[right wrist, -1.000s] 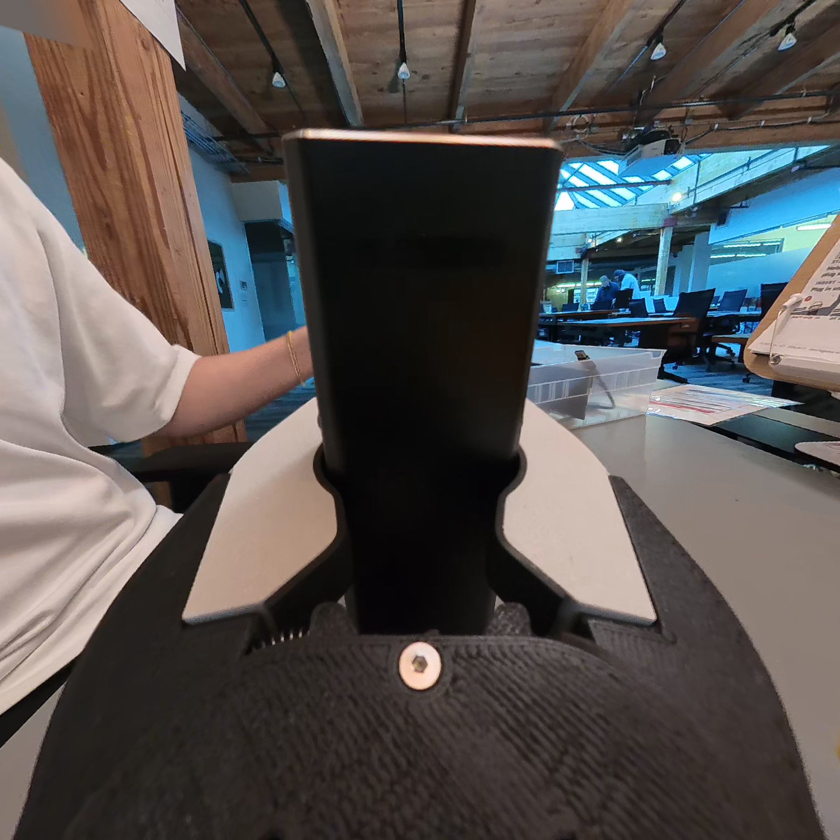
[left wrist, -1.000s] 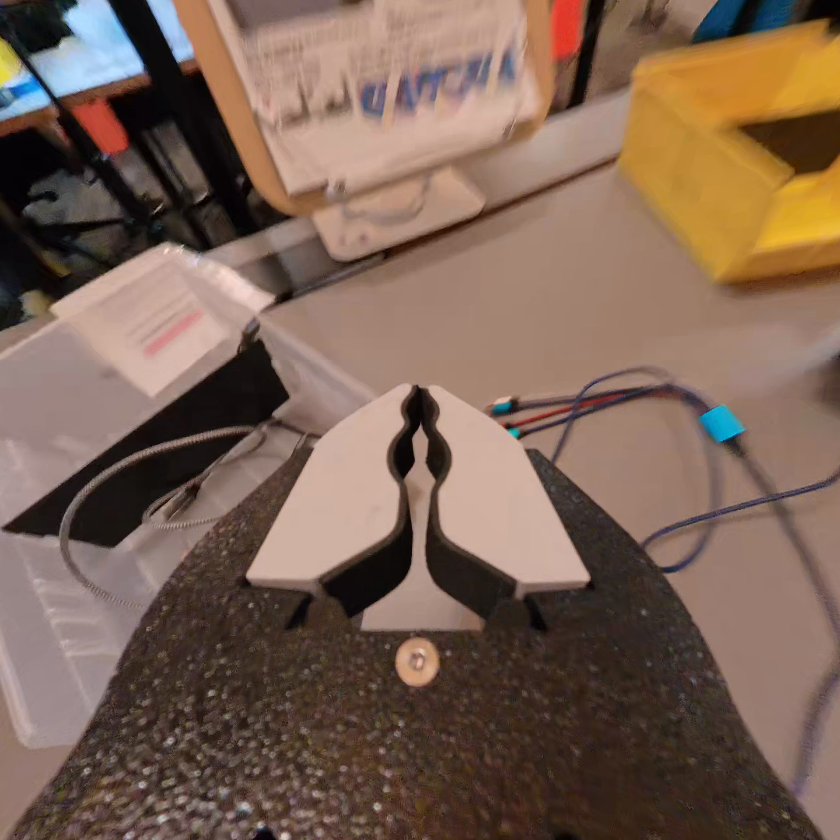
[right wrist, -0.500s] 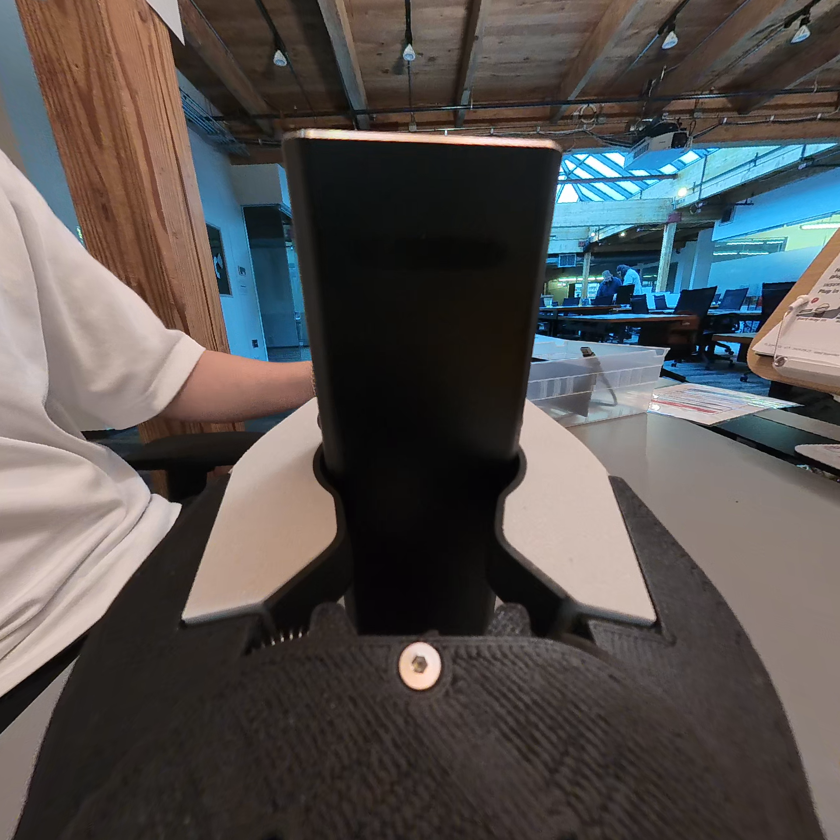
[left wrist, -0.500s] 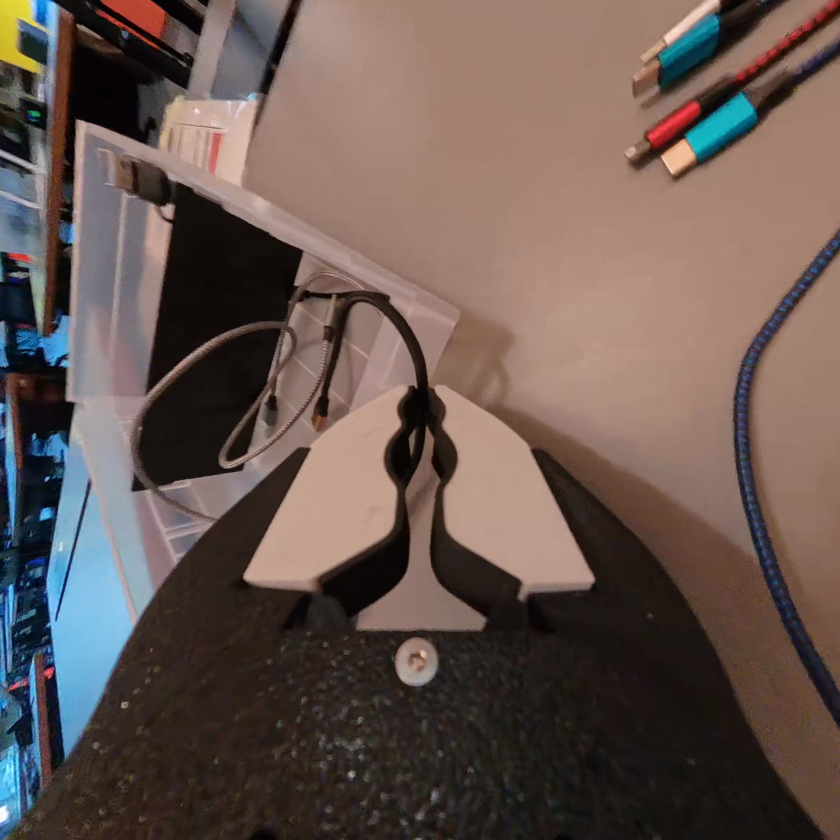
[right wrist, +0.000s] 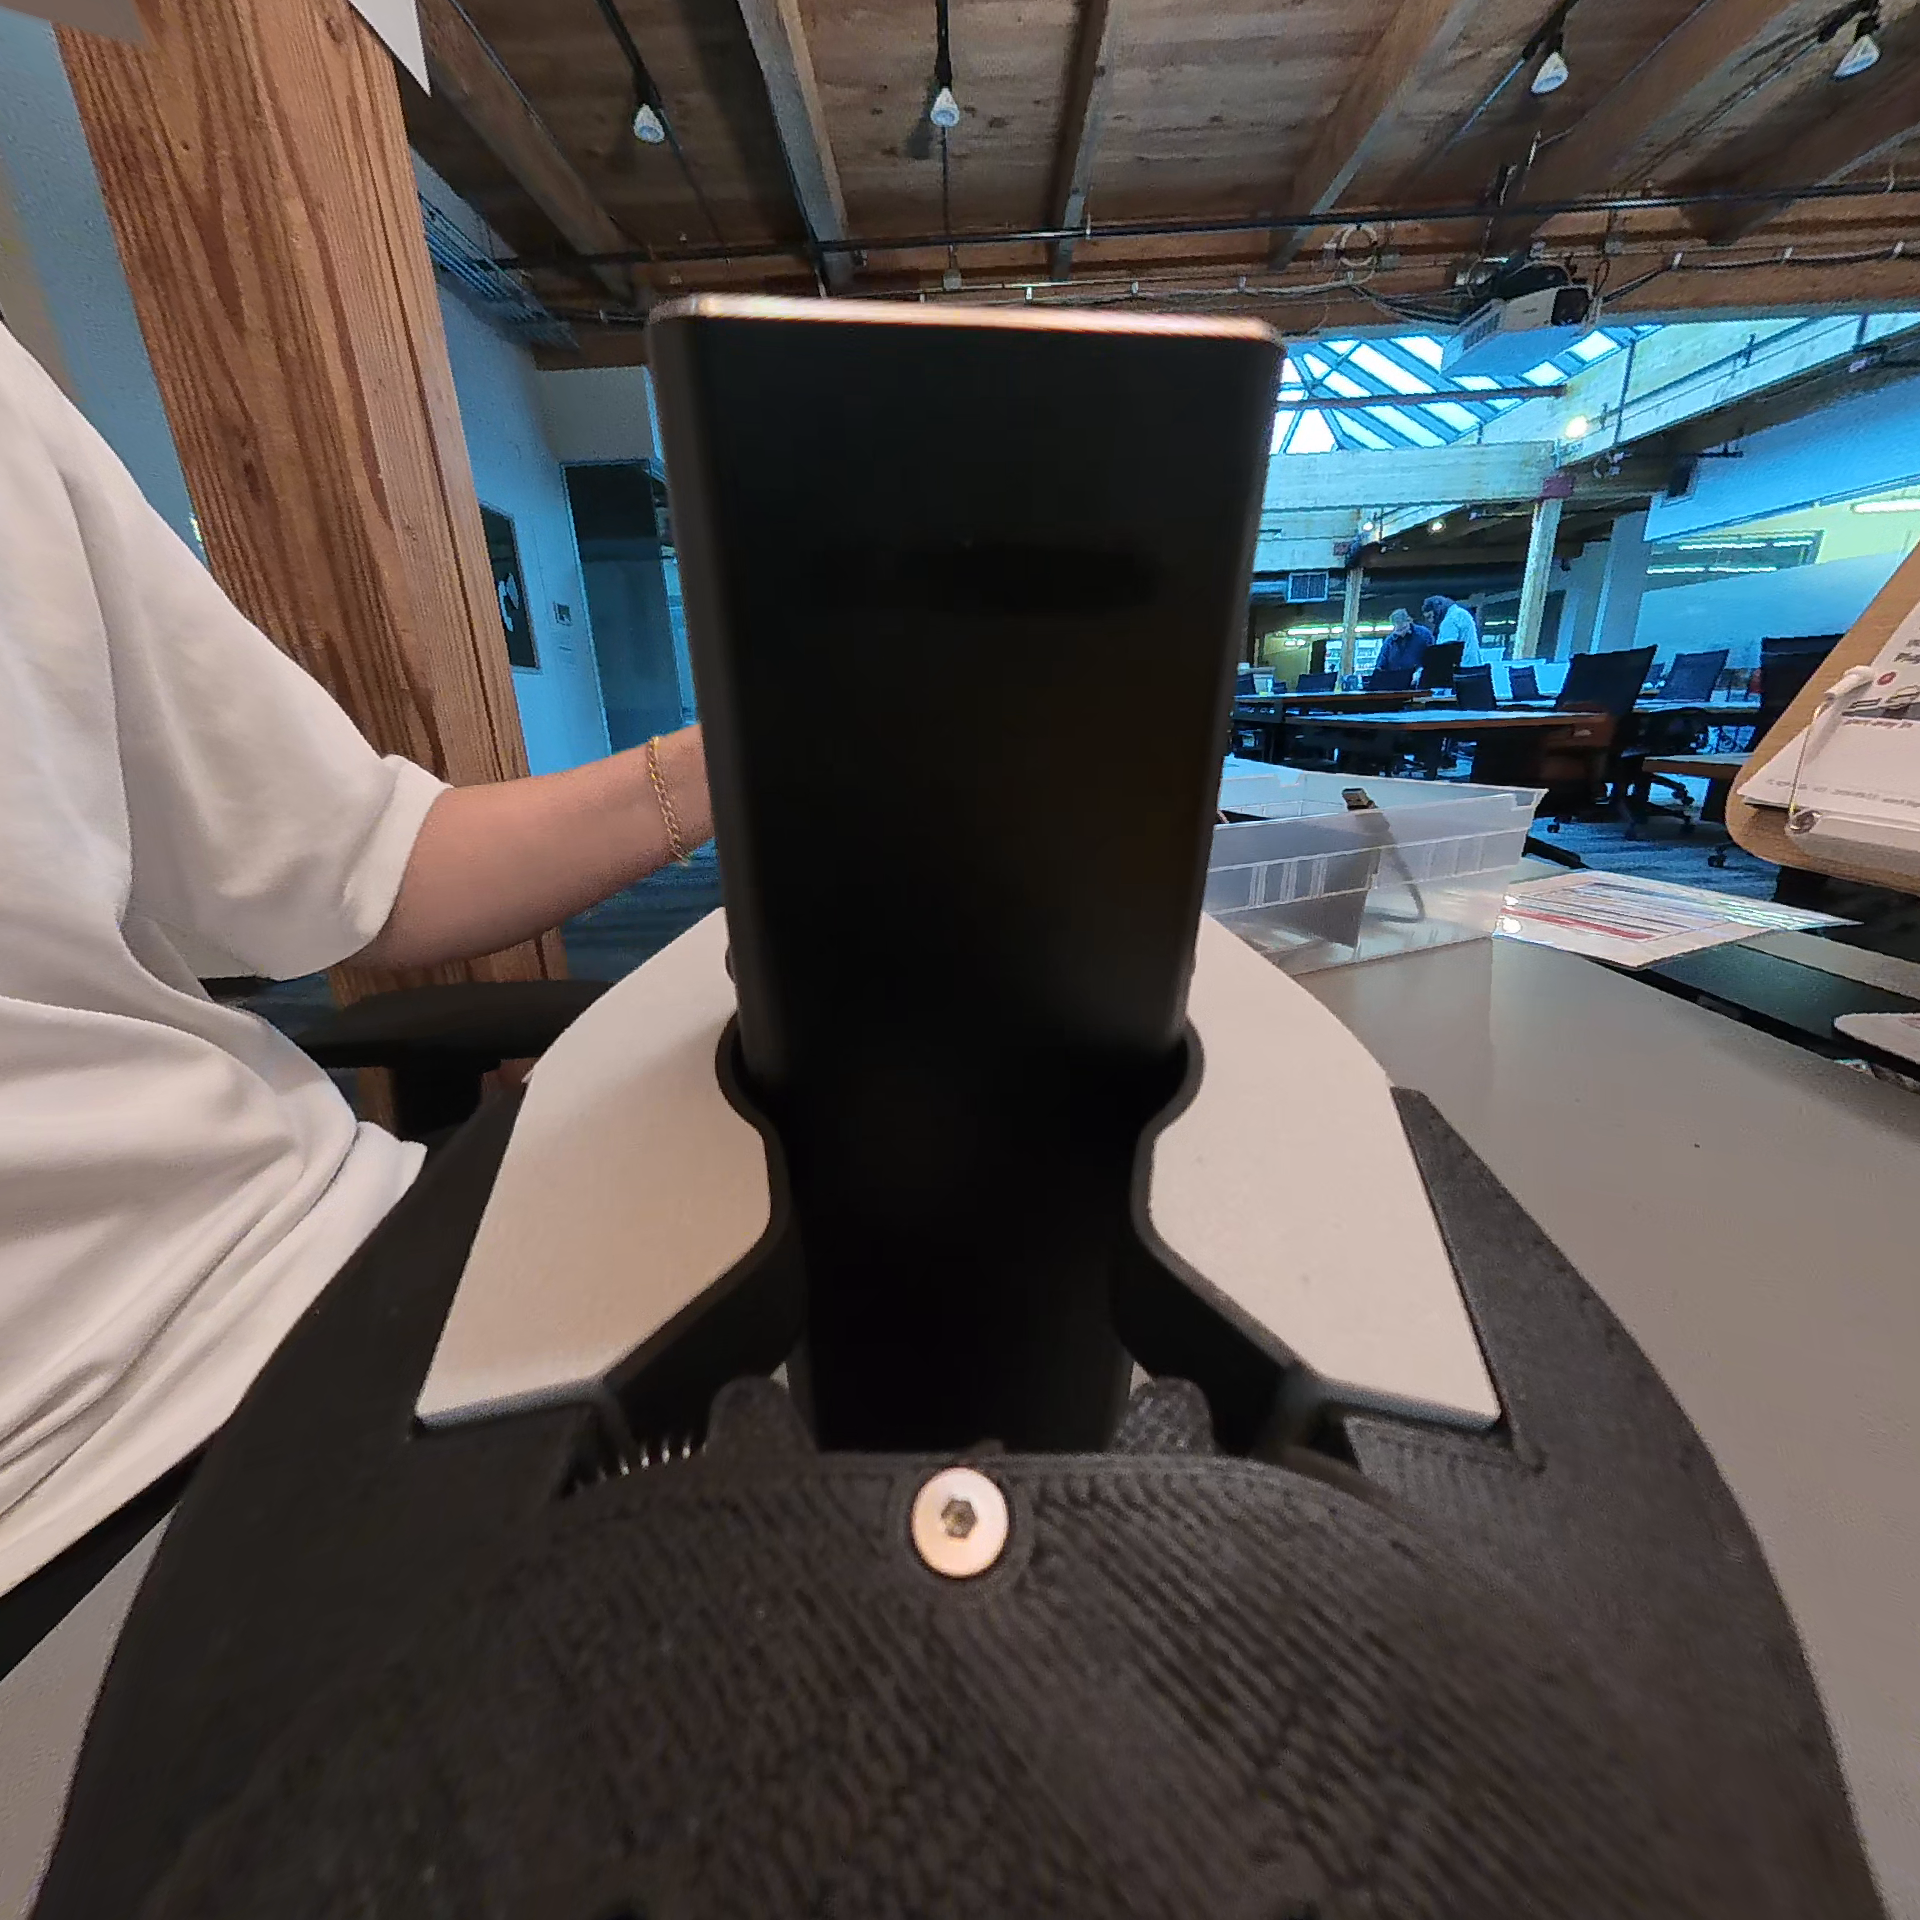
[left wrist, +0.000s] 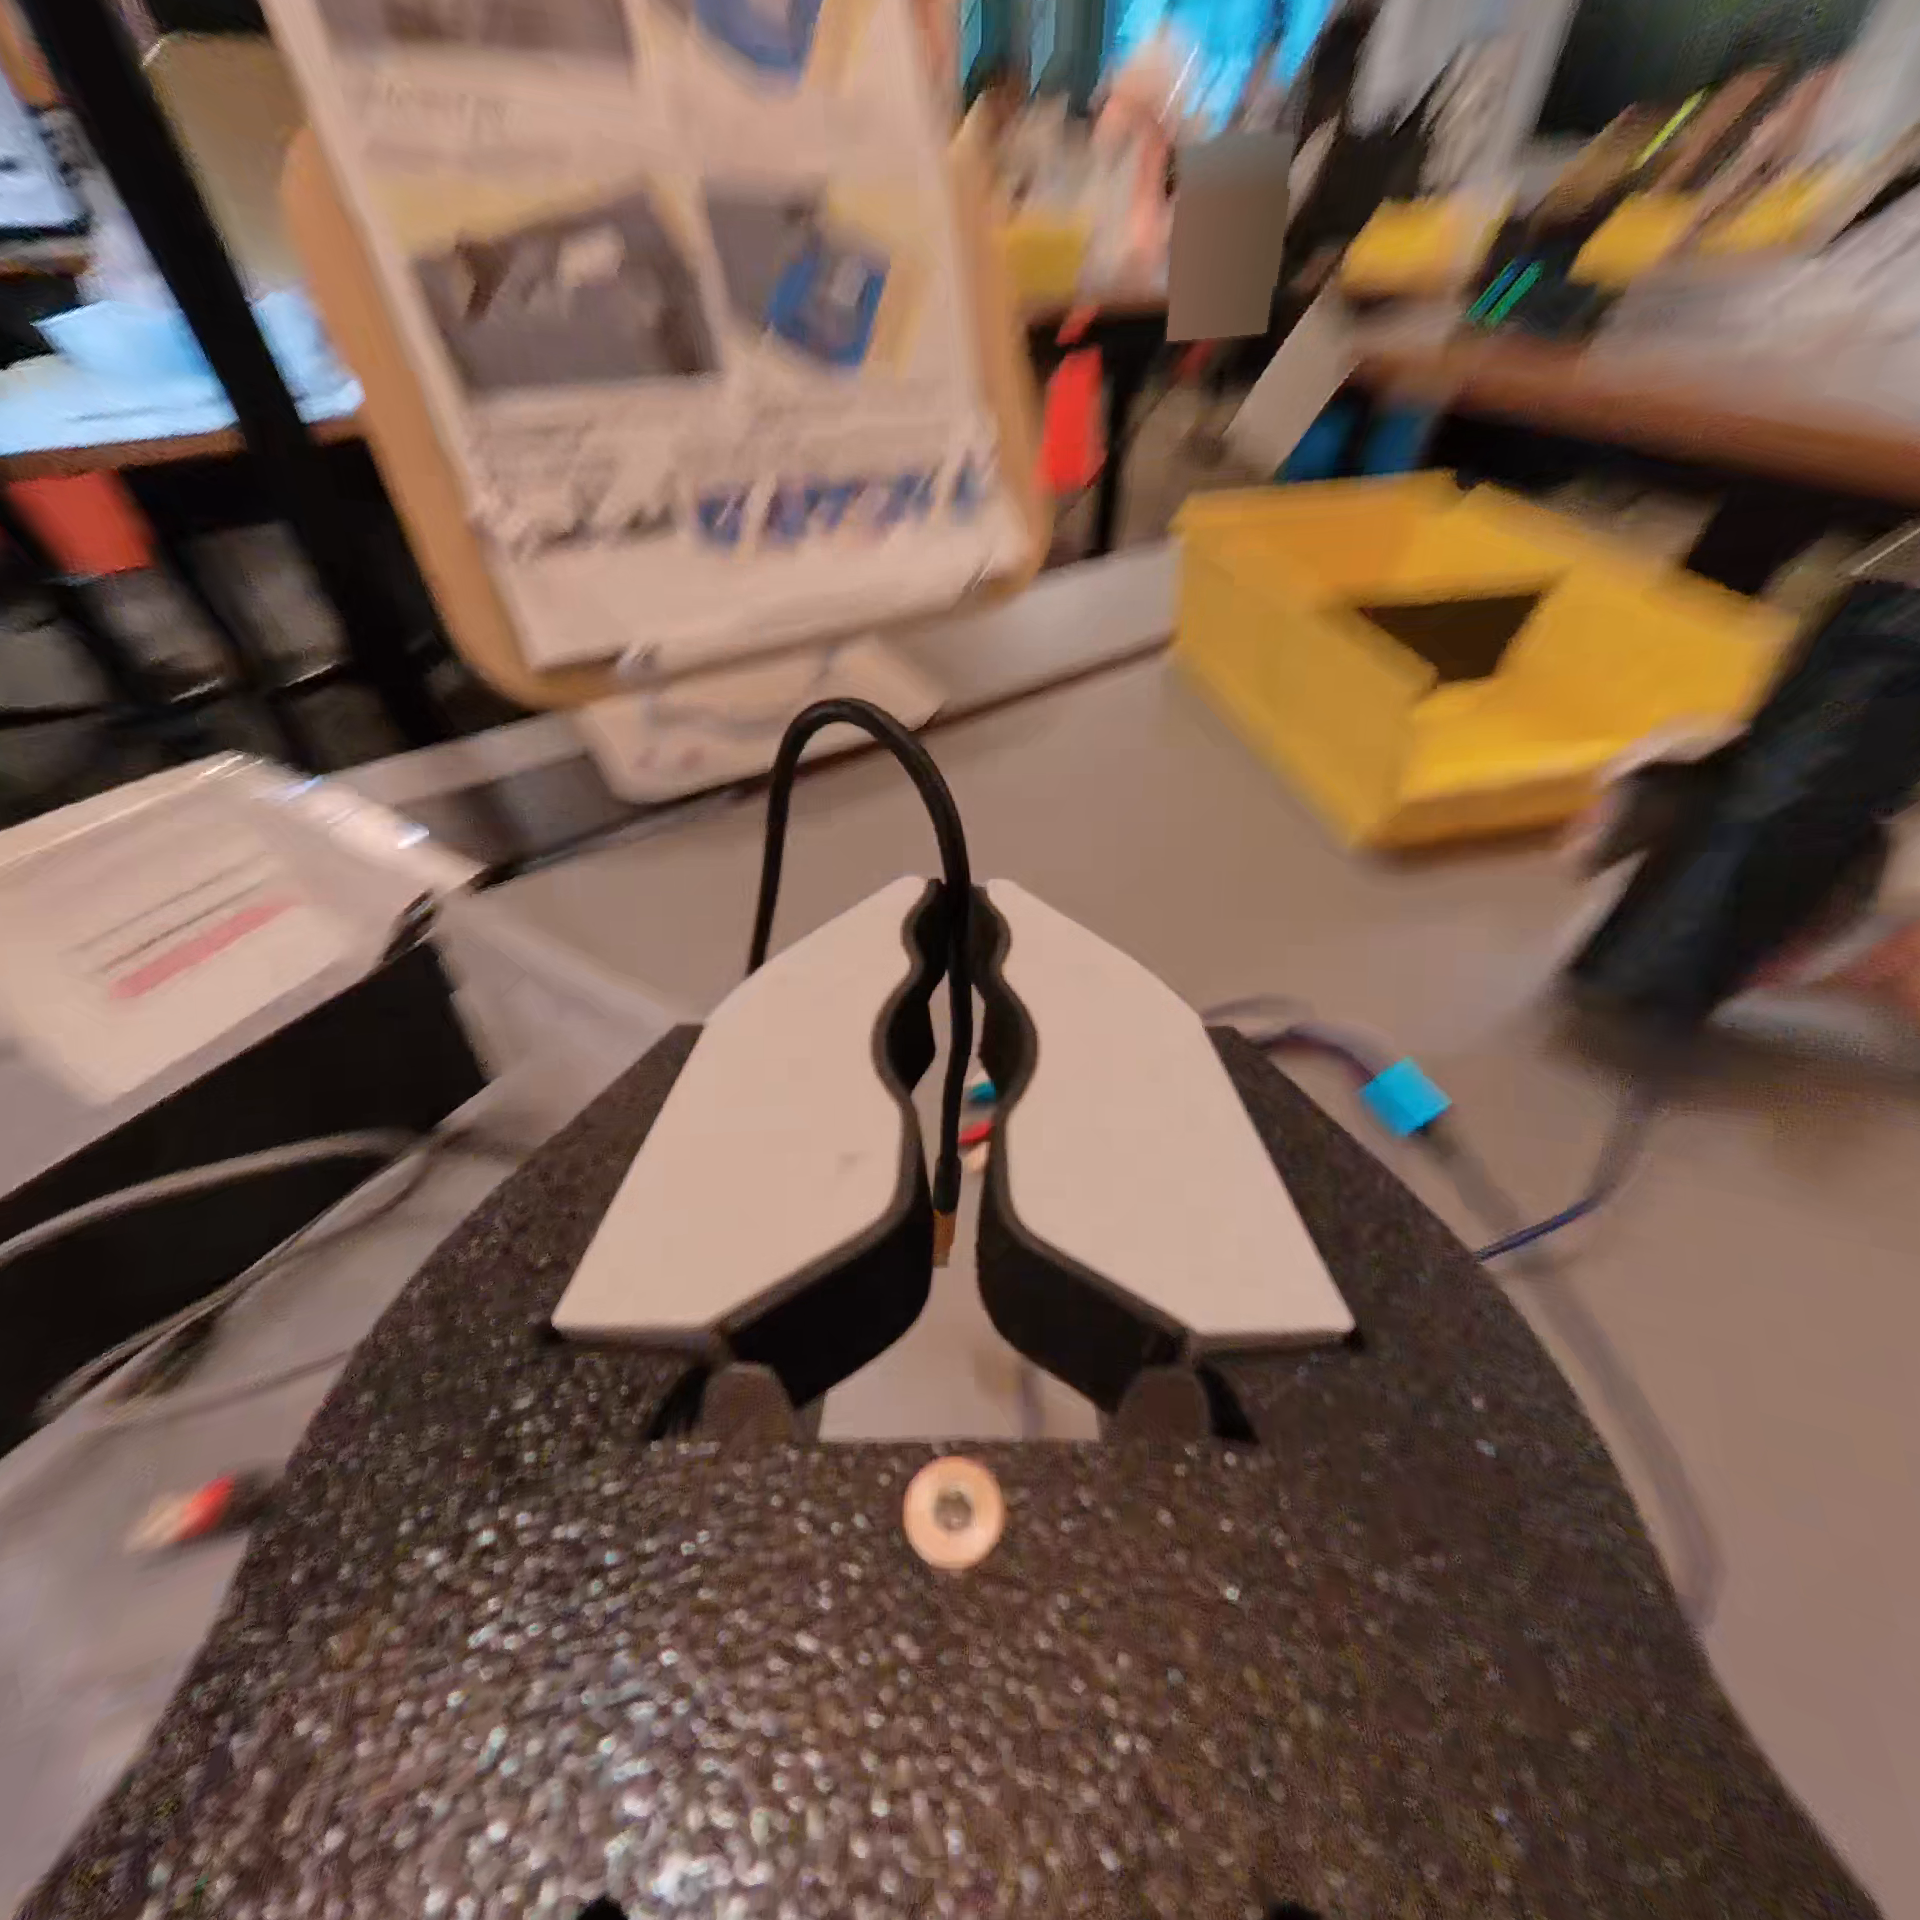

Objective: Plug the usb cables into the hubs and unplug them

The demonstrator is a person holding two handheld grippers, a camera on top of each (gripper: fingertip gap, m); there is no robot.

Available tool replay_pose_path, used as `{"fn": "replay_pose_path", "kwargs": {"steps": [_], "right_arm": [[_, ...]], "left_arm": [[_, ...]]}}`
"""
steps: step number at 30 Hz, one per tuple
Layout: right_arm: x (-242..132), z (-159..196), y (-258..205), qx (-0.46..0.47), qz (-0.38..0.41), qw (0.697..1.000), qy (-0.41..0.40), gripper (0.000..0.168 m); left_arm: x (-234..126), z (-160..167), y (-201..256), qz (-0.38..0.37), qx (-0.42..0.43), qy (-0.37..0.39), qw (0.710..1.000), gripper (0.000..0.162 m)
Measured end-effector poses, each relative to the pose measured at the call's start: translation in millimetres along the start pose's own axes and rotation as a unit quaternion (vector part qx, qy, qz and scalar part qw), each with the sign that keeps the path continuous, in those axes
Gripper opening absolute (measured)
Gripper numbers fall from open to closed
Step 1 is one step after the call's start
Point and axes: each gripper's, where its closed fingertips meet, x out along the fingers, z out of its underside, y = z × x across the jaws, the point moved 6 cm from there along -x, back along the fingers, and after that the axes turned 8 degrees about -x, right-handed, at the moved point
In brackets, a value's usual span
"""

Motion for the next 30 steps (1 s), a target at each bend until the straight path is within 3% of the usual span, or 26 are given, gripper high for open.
{"fn": "replay_pose_path", "kwargs": {"steps": [4,8,11,16,20,21,24,25,28,30], "right_arm": [[0.1,0.1,0.3,0.002,0.000,1.000,0.000,0.073],[1.0,0.6,-0.7,-0.002,-0.002,1.000,-0.005,0.073],[1.0,0.6,-1.4,-0.005,-0.003,1.000,-0.005,0.073],[0.9,0.4,-1.6,-0.005,-0.004,1.000,-0.004,0.073],[1.3,0.5,-1.9,-0.005,-0.007,1.000,-0.005,0.073],[1.3,0.6,-1.8,-0.004,-0.007,1.000,-0.006,0.073],[1.6,0.8,-1.6,-0.003,-0.008,1.000,-0.007,0.073],[1.8,0.8,-1.8,-0.003,-0.008,1.000,-0.008,0.073],[2.2,1.0,-2.0,-0.003,-0.010,1.000,-0.010,0.073],[2.6,1.3,-2.1,-0.002,-0.012,1.000,-0.012,0.073]], "left_arm": [[-13.2,-40.9,33.0,0.150,-0.106,0.091,0.979,0.003],[-7.0,-41.1,51.6,0.226,-0.194,0.153,0.942,0.003],[9.2,-7.3,47.6,0.211,-0.280,0.147,0.925,0.003],[17.1,60.2,20.3,0.081,-0.331,0.094,0.935,0.003],[1.0,84.1,-0.6,-0.041,-0.274,0.025,0.961,0.004],[-3.5,87.6,-6.0,-0.071,-0.250,-0.008,0.966,0.010],[-13.7,100.5,-18.6,-0.137,-0.146,-0.149,0.968,0.048],[-17.3,105.1,-20.4,-0.148,-0.109,-0.206,0.961,0.048],[-24.1,106.4,-15.5,-0.151,0.020,-0.312,0.938,0.046],[-17.5,99.8,1.3,-0.075,0.126,-0.324,0.935,0.037]]}}
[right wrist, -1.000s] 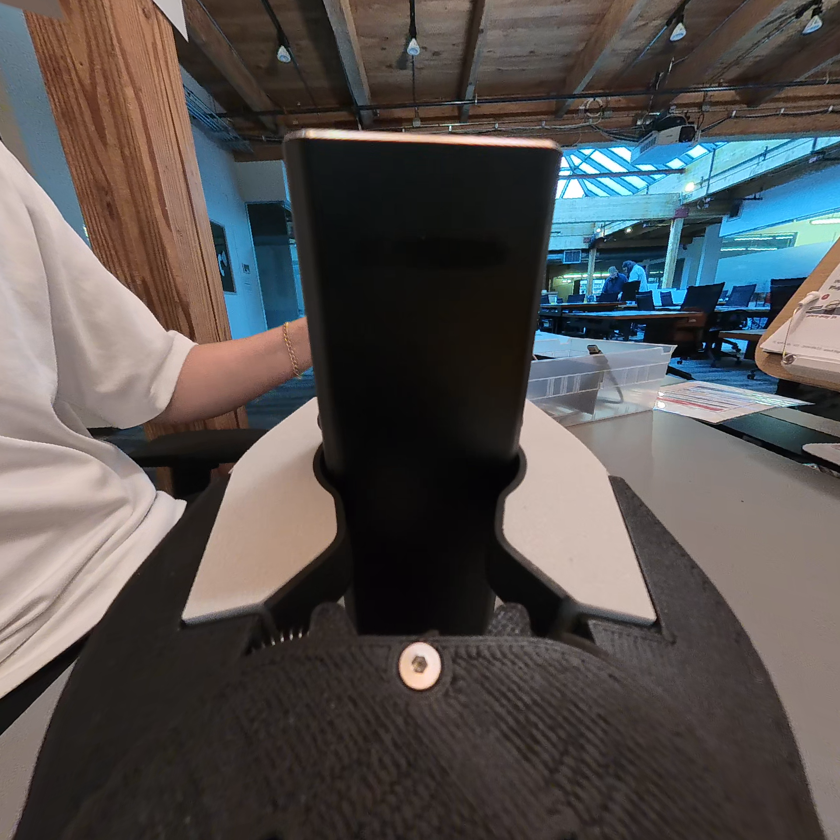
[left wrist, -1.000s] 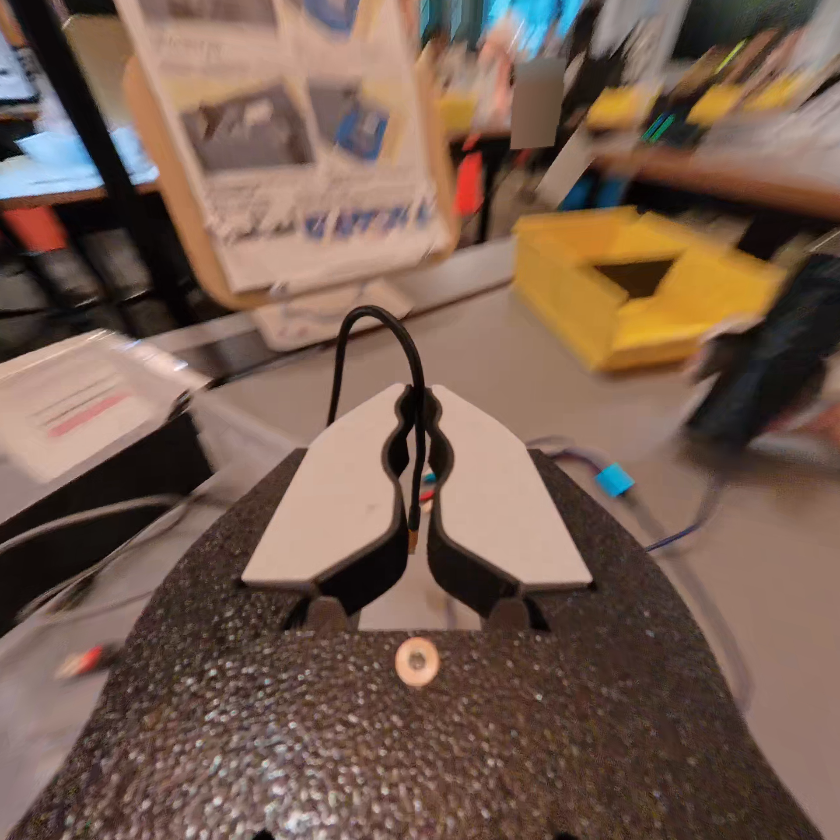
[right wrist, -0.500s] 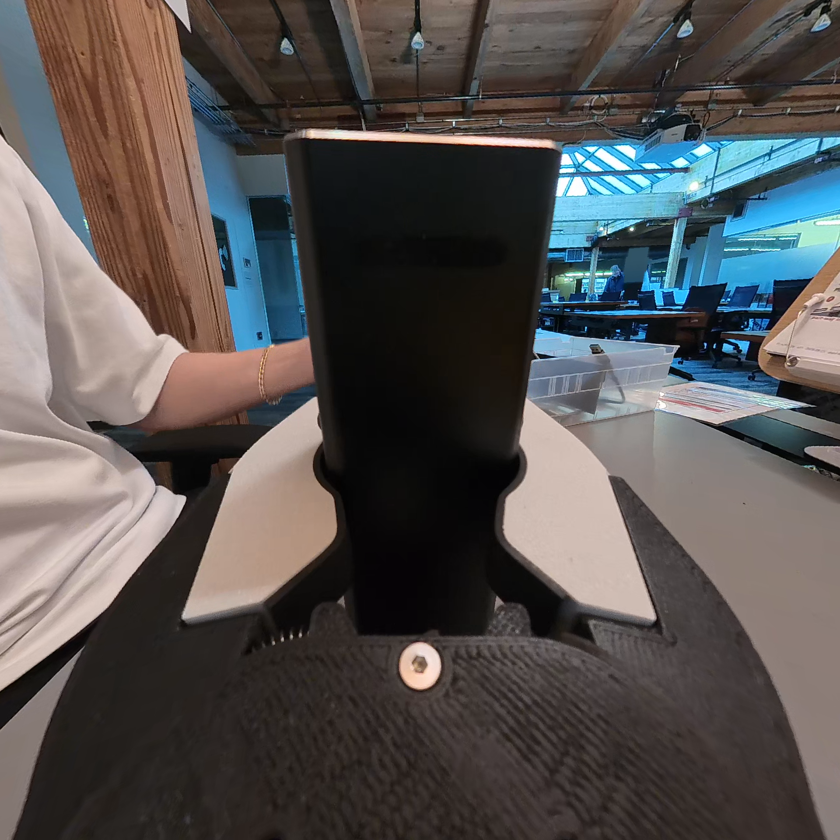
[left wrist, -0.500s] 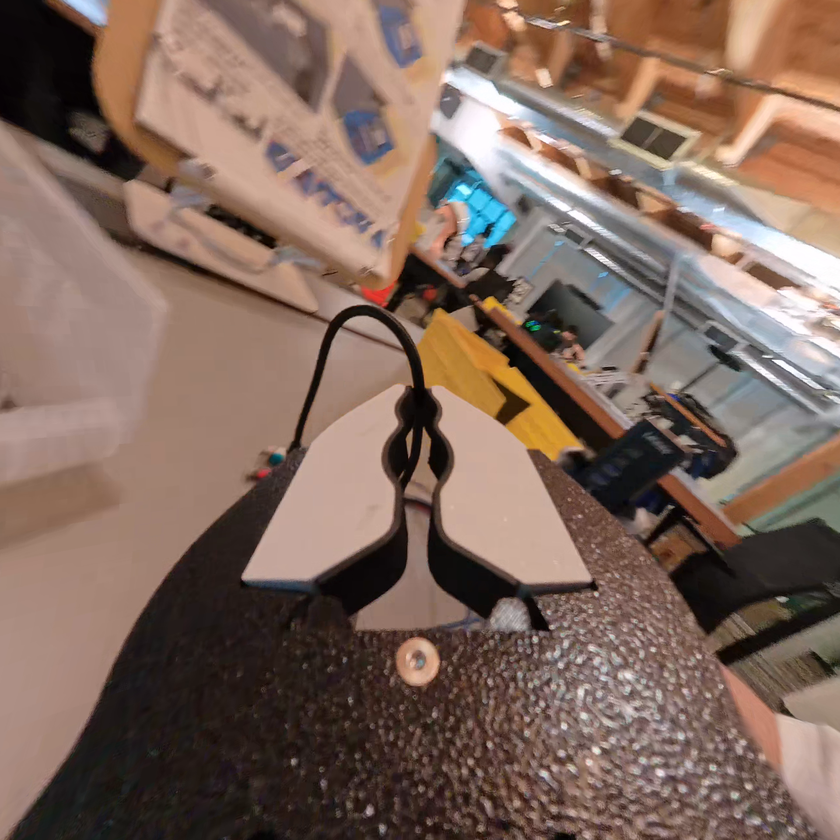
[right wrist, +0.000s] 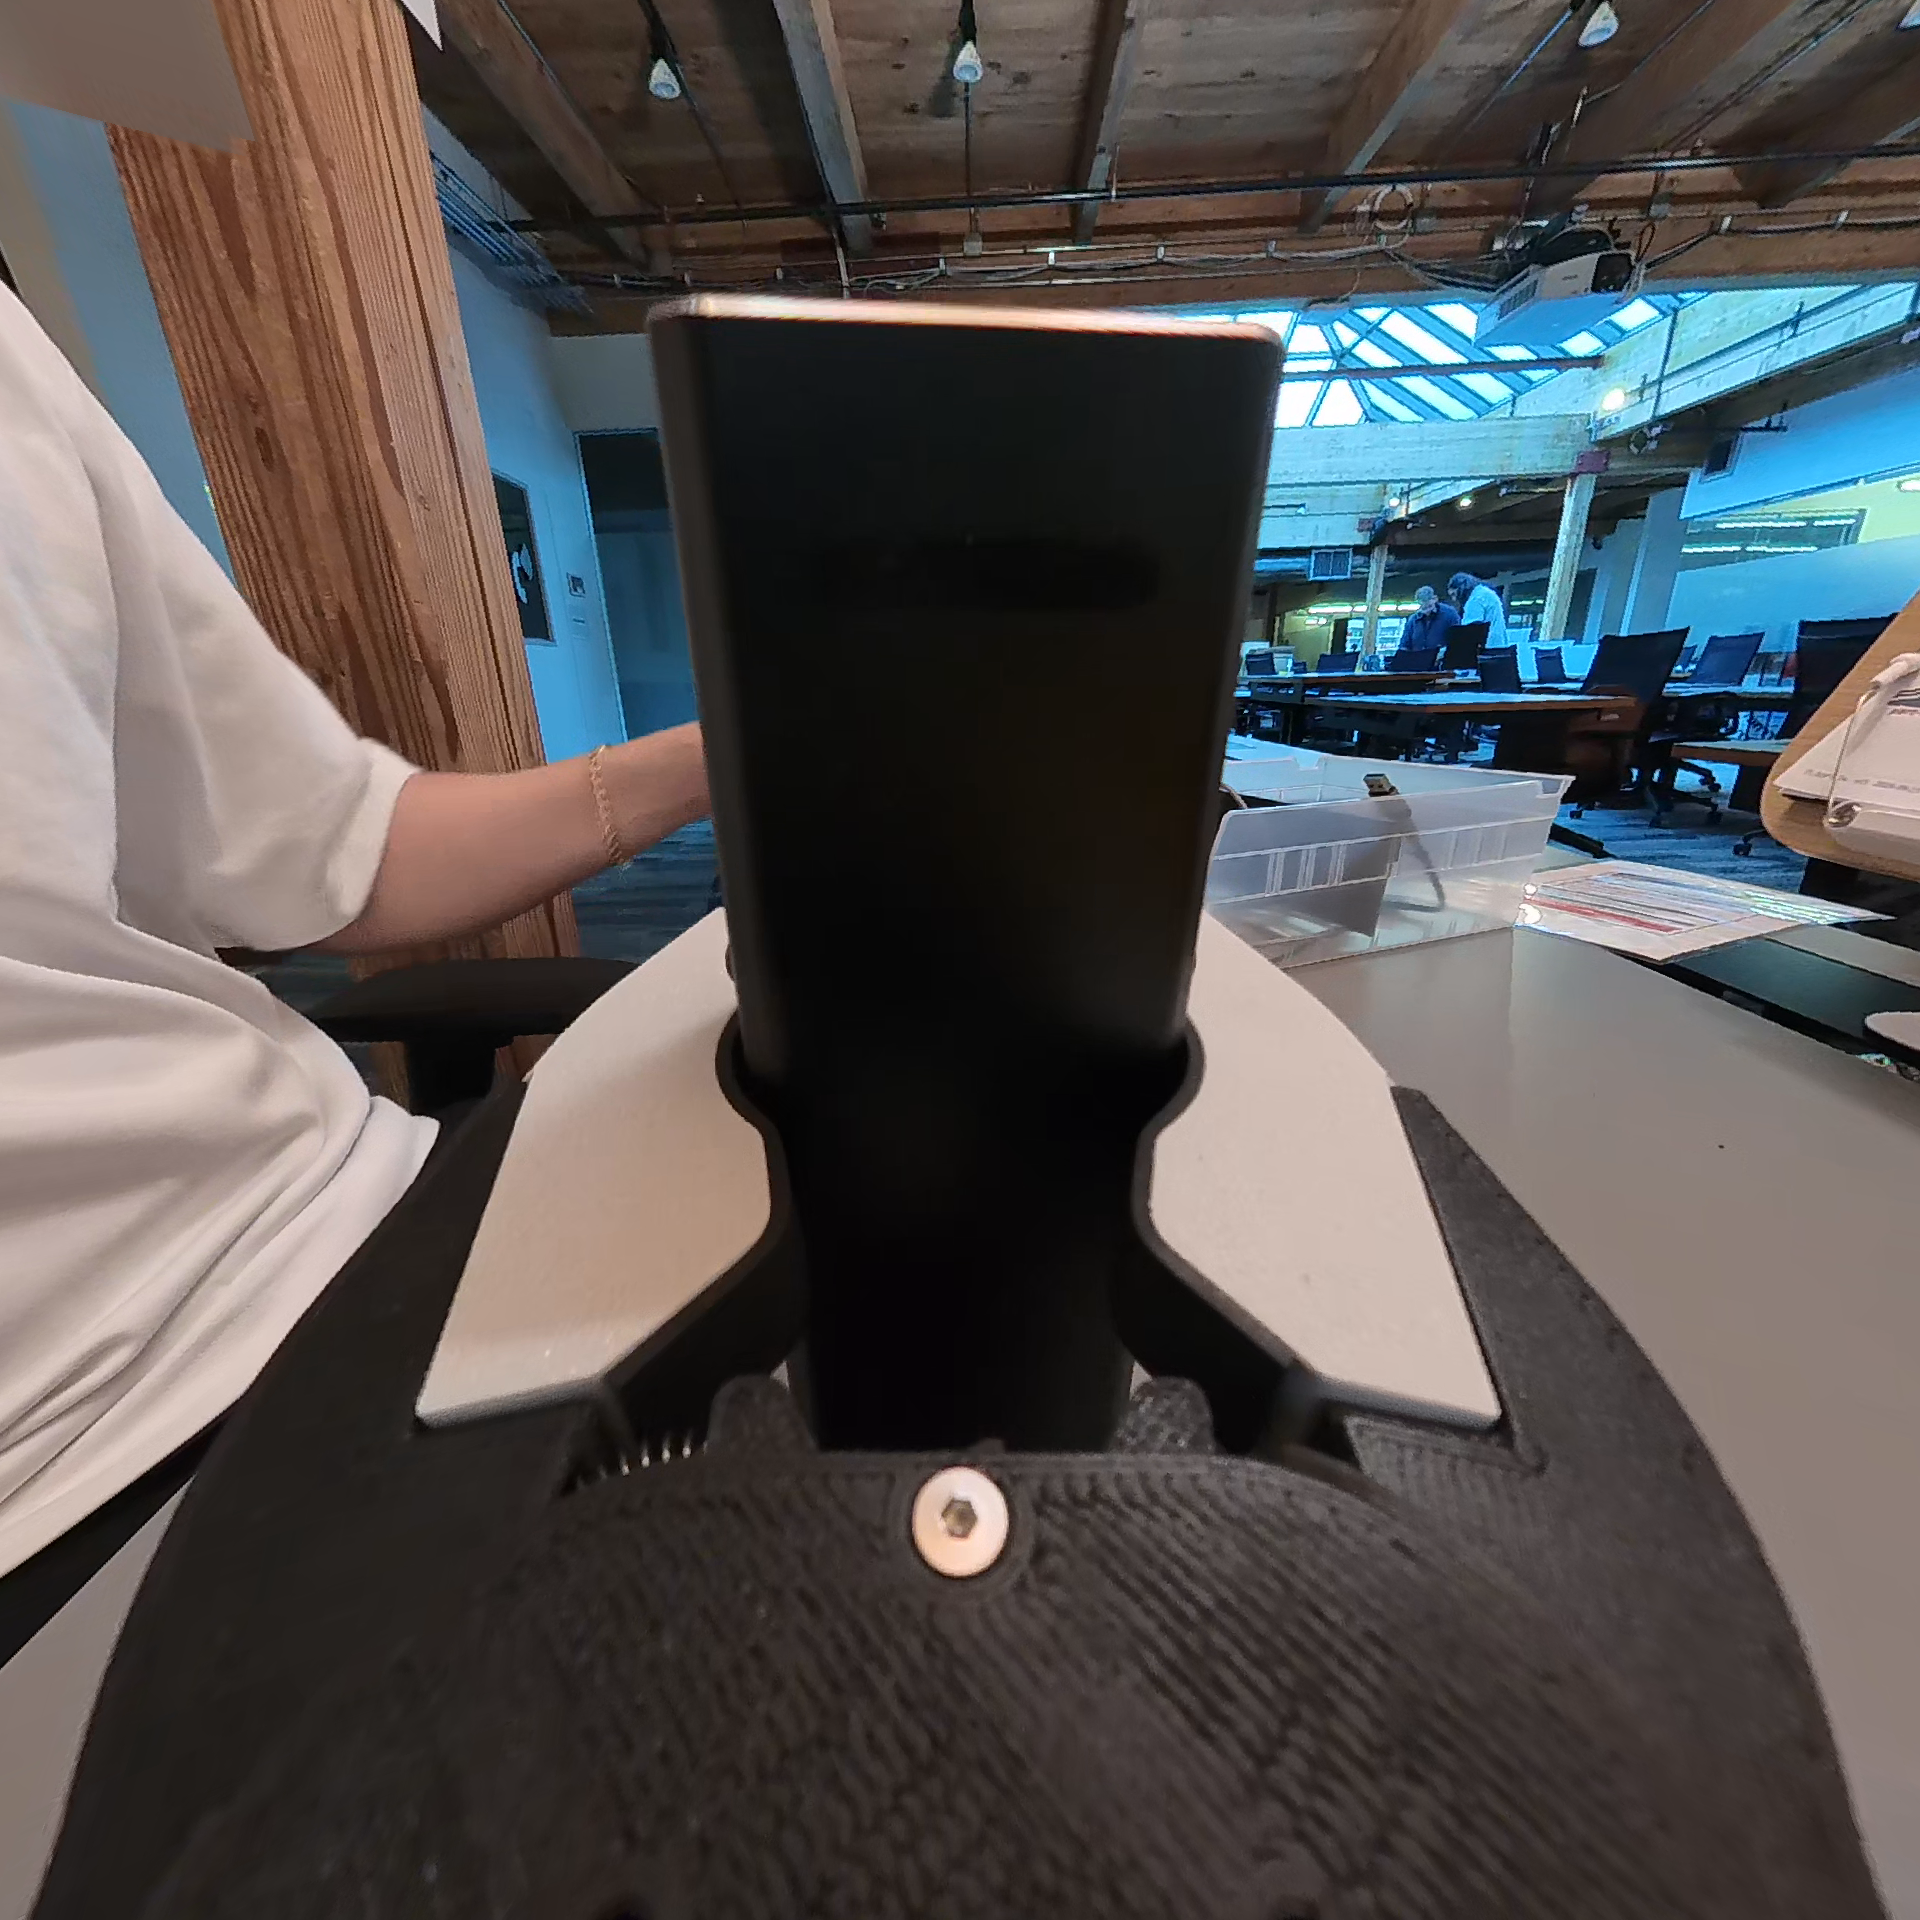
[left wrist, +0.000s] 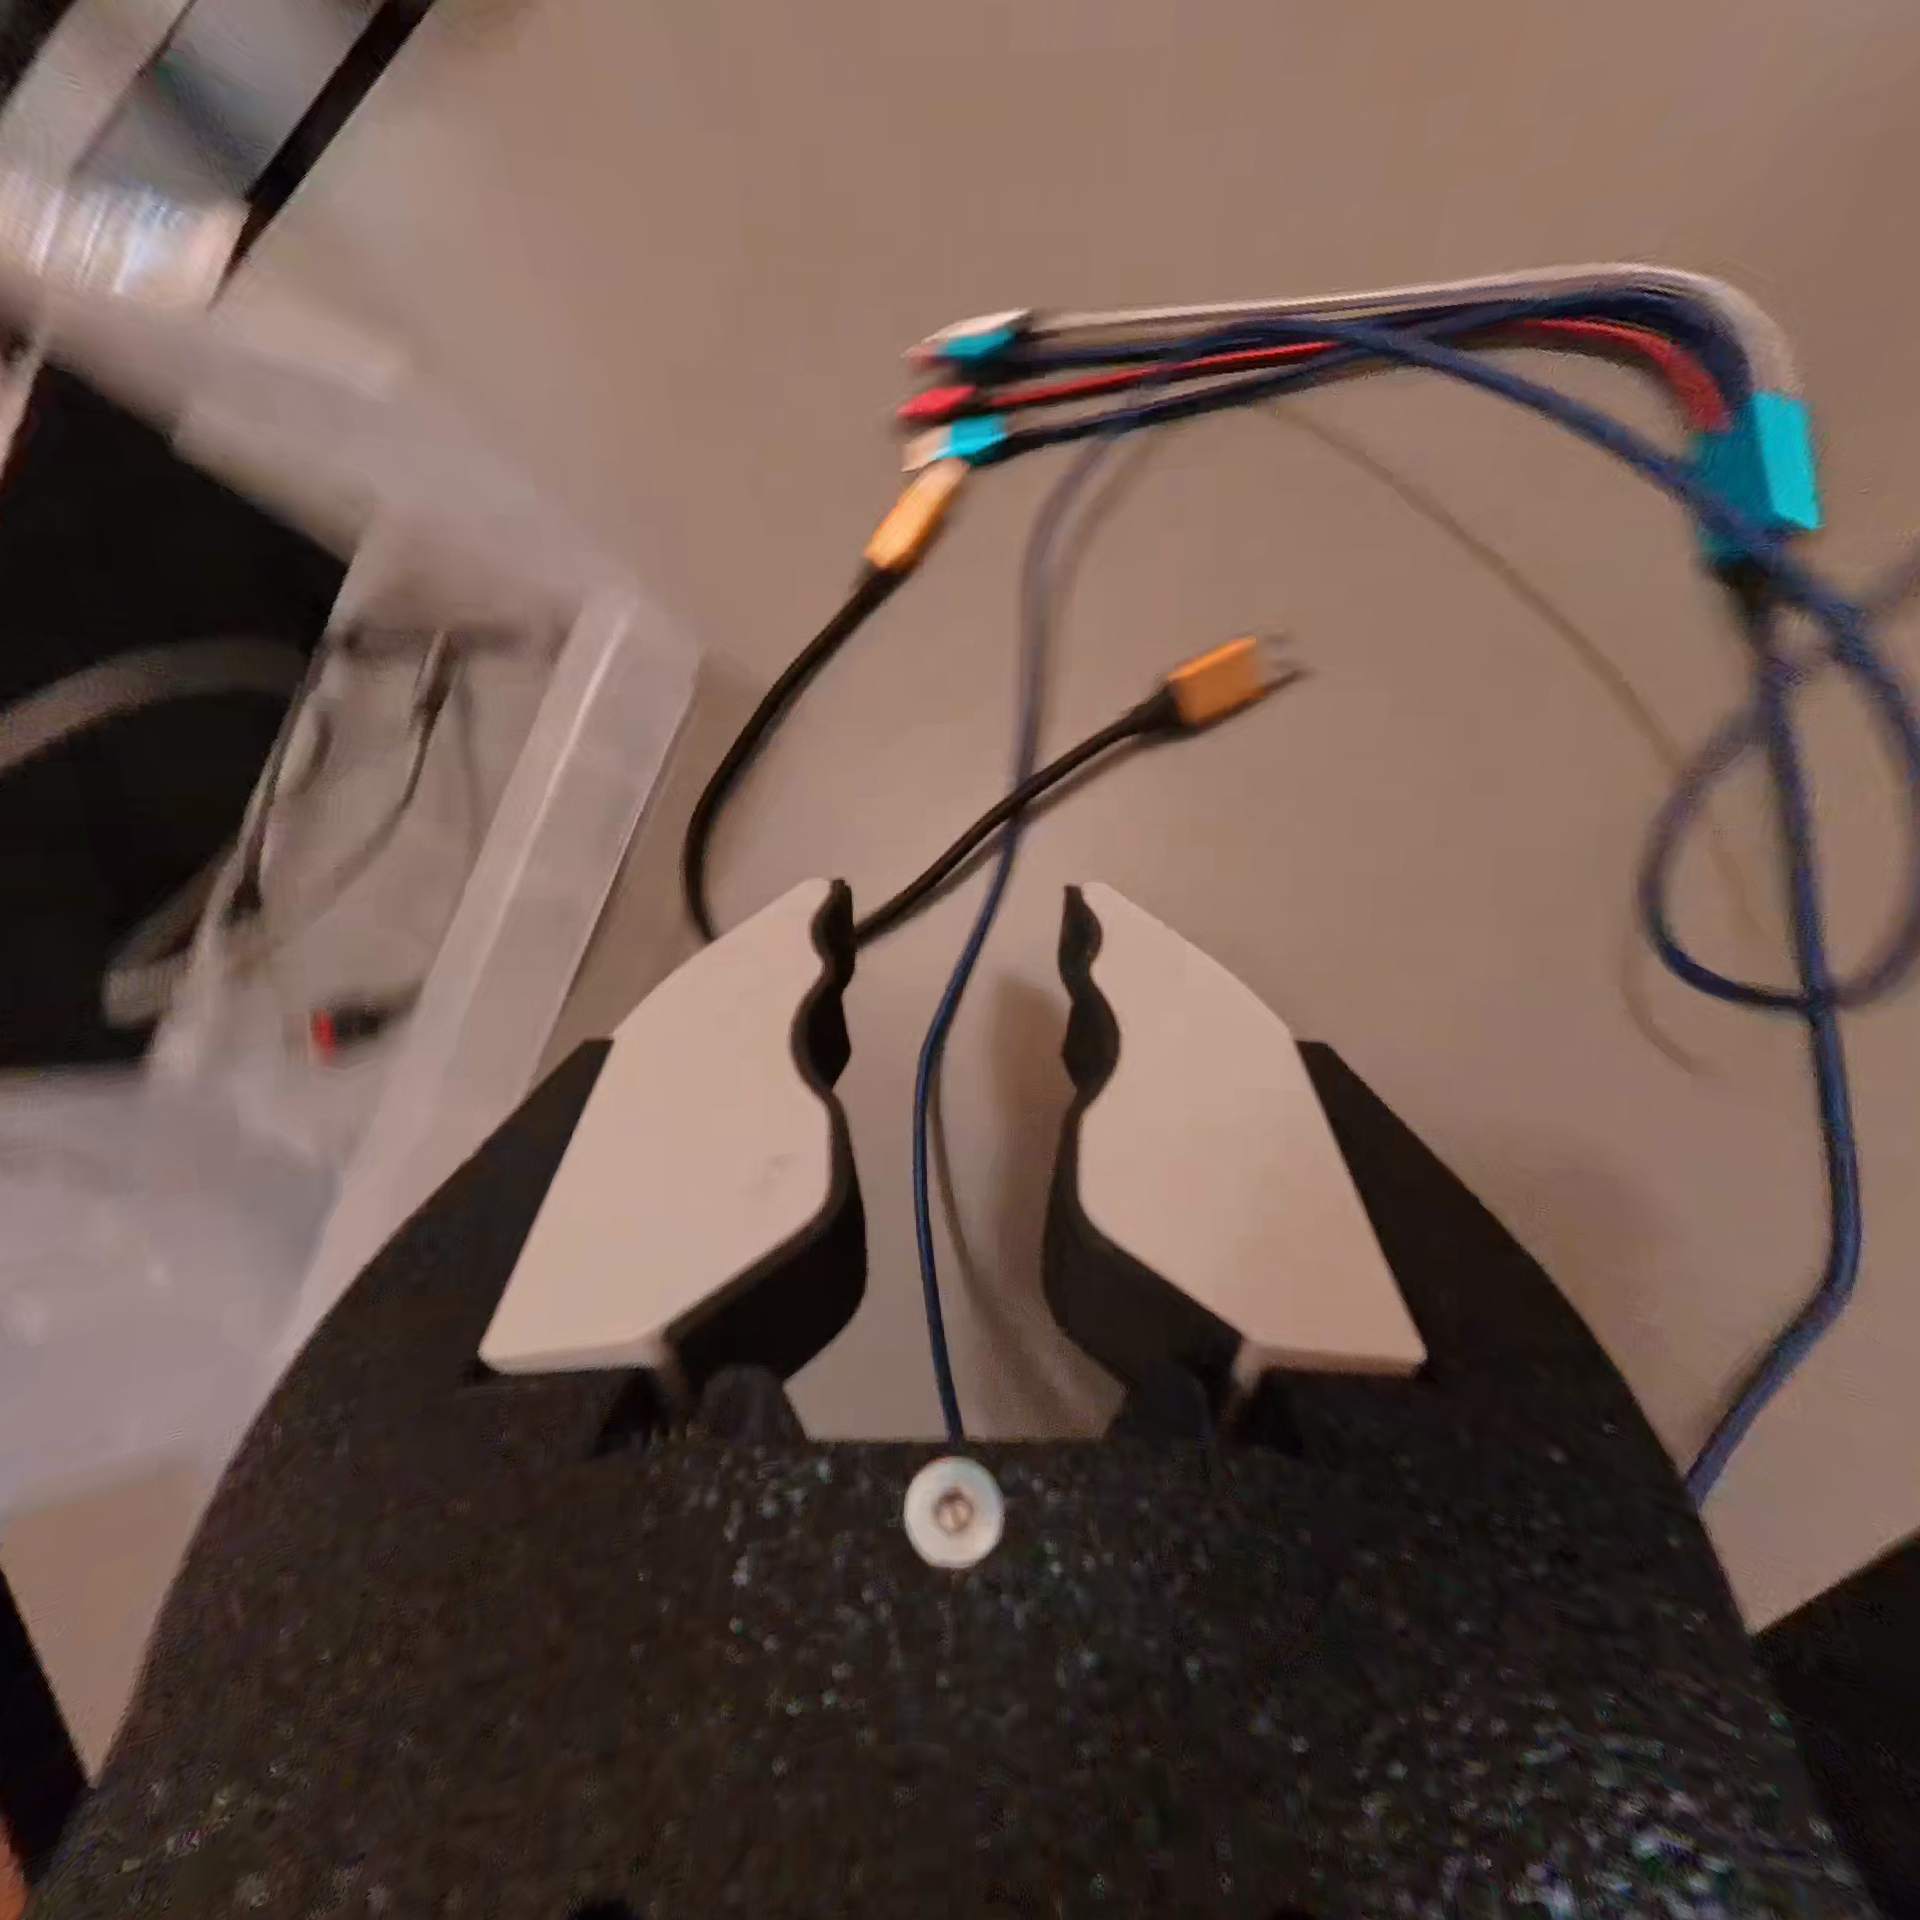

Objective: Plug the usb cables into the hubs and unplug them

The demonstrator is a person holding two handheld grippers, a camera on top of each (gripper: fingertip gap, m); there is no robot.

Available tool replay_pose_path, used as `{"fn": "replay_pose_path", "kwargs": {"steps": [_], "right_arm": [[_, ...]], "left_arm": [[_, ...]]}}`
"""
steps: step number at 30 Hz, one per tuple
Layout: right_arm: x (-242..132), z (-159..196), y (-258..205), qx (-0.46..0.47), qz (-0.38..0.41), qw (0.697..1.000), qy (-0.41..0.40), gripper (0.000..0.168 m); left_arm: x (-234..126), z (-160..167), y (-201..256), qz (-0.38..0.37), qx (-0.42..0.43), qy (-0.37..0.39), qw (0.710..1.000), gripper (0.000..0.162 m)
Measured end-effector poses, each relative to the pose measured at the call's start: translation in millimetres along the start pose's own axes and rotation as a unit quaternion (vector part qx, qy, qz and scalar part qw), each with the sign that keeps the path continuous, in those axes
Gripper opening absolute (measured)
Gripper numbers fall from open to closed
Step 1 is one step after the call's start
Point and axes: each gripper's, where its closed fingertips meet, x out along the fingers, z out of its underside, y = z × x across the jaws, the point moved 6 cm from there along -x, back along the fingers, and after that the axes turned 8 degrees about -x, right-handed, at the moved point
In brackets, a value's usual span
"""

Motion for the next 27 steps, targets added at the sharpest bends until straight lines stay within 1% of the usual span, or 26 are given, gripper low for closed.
{"fn": "replay_pose_path", "kwargs": {"steps": [1,2,3,4,5,6,8,10,12,15,19,21,23,25,27], "right_arm": [[0.4,0.2,0.1,0.001,-0.001,1.000,-0.001,0.073],[0.6,0.3,0.1,0.001,-0.001,1.000,-0.003,0.073],[0.9,0.5,0.1,0.001,-0.001,1.000,-0.004,0.073],[1.1,0.6,-0.1,0.000,-0.001,1.000,-0.005,0.073],[1.1,0.6,-0.3,-0.001,-0.001,1.000,-0.006,0.073],[1.1,0.6,-0.4,-0.002,0.000,1.000,-0.005,0.073],[0.5,0.1,-0.4,-0.003,0.001,1.000,-0.003,0.073],[-0.3,-0.3,-0.3,-0.003,0.003,1.000,0.001,0.073],[-1.0,-0.6,0.2,0.000,0.003,1.000,0.004,0.073],[-1.0,-0.5,1.1,0.006,0.000,1.000,0.005,0.073],[-1.0,-0.5,1.3,0.006,0.001,1.000,0.005,0.073],[-1.0,-0.4,1.4,0.008,0.000,1.000,0.005,0.073],[-0.8,-0.2,1.6,0.008,0.000,1.000,0.004,0.073],[-0.9,-0.3,1.6,0.008,0.001,1.000,0.004,0.073],[-1.4,-0.6,1.3,0.005,0.003,1.000,0.006,0.073]], "left_arm": [[1.1,-6.2,9.0,0.029,0.065,0.007,0.997,0.038],[3.9,-10.6,16.6,0.055,0.128,0.007,0.990,0.036],[8.5,-12.9,22.2,0.077,0.187,0.001,0.979,0.039],[15.1,-15.2,25.0,0.087,0.233,-0.001,0.969,0.036],[22.3,-16.9,27.1,0.098,0.271,-0.003,0.958,0.028],[29.5,-17.0,30.1,0.119,0.306,-0.001,0.945,0.026],[42.0,-15.7,33.4,0.146,0.353,0.006,0.924,0.017],[50.5,-12.7,34.8,0.170,0.367,-0.013,0.915,0.018],[58.2,-11.8,31.9,0.165,0.380,-0.020,0.910,0.020],[66.0,-11.2,31.1,0.173,0.378,-0.013,0.909,0.006],[68.1,-12.1,33.6,0.184,0.375,0.010,0.909,0.005],[70.2,-13.8,33.8,0.187,0.350,0.013,0.918,0.006],[73.7,-16.5,32.7,0.194,0.281,0.002,0.940,0.005],[75.9,-18.1,30.4,0.212,0.179,-0.028,0.960,0.005],[70.9,-18.8,27.9,0.243,0.114,-0.045,0.962,0.004]]}}
